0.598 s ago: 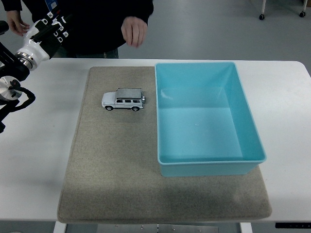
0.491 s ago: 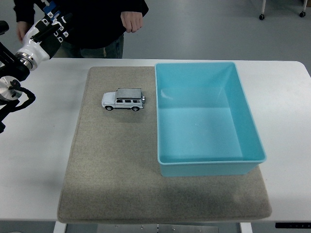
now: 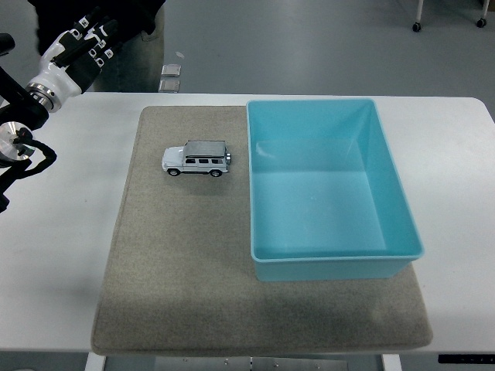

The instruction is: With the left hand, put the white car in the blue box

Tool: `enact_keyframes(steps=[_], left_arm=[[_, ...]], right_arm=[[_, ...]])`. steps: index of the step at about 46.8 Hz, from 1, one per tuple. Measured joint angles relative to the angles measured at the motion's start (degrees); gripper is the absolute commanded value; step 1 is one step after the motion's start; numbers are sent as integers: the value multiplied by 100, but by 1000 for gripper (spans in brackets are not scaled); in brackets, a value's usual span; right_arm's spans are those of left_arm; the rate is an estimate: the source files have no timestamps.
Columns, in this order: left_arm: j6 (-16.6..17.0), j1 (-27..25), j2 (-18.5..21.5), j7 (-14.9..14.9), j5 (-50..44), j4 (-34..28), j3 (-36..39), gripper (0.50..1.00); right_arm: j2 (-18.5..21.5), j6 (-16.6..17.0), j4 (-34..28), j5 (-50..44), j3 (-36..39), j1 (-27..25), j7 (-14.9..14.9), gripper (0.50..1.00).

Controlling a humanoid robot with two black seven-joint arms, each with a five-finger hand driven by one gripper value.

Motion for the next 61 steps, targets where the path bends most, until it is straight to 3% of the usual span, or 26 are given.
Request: enact_keyframes(steps=[61], left_arm=[[-114, -57, 10, -24, 84, -31, 86, 1000]], right_arm=[[0, 0, 0, 0, 0, -4, 0, 936]])
